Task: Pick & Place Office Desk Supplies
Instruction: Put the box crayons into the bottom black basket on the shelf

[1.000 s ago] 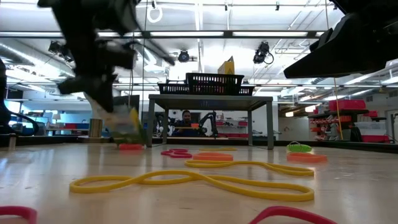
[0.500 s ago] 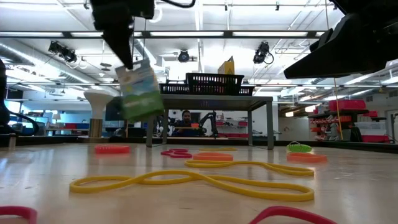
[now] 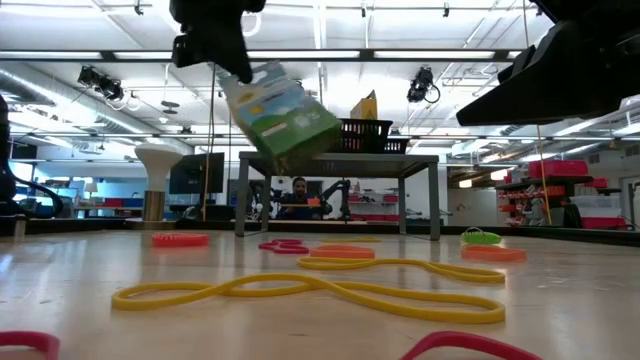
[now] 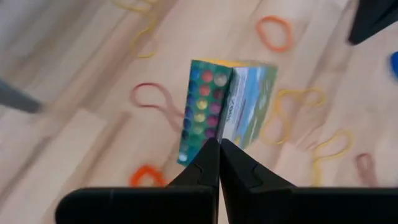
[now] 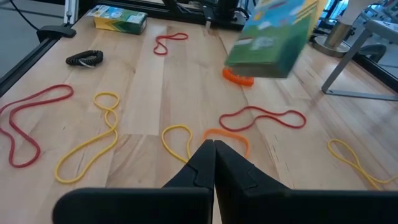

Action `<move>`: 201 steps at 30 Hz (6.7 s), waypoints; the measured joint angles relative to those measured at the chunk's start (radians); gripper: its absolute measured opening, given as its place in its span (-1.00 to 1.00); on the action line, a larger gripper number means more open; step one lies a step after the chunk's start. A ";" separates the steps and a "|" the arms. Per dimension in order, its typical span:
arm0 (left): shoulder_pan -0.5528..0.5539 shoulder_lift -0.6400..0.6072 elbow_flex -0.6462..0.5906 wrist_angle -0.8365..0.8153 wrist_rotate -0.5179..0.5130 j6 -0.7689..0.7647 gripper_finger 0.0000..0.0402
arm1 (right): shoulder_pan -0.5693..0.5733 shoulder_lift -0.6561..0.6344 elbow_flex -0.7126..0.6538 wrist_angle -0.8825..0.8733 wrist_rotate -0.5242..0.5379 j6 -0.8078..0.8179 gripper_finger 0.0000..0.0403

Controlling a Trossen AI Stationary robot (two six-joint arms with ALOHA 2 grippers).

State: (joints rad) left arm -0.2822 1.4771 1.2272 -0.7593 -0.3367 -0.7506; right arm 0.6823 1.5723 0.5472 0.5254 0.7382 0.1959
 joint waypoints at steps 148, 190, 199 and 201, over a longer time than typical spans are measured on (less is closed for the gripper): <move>0.319 0.460 0.227 0.083 0.310 -0.444 -0.43 | -0.247 -0.219 0.040 -0.486 -0.402 0.082 -0.97; 0.269 0.448 0.296 0.066 0.286 -0.181 0.38 | -0.248 -0.218 0.040 -0.492 -0.400 0.050 -0.95; 0.212 0.427 0.457 -0.172 0.172 0.155 0.45 | -0.248 -0.218 0.040 -0.476 -0.400 0.052 -0.95; 0.185 0.410 0.458 -0.205 0.121 0.226 0.38 | -0.248 -0.218 0.040 -0.462 -0.400 0.052 -0.95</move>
State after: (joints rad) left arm -0.0976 1.8867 1.6851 -0.9646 -0.2157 -0.5250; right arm 0.4346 1.3541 0.5869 0.0630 0.3386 0.2481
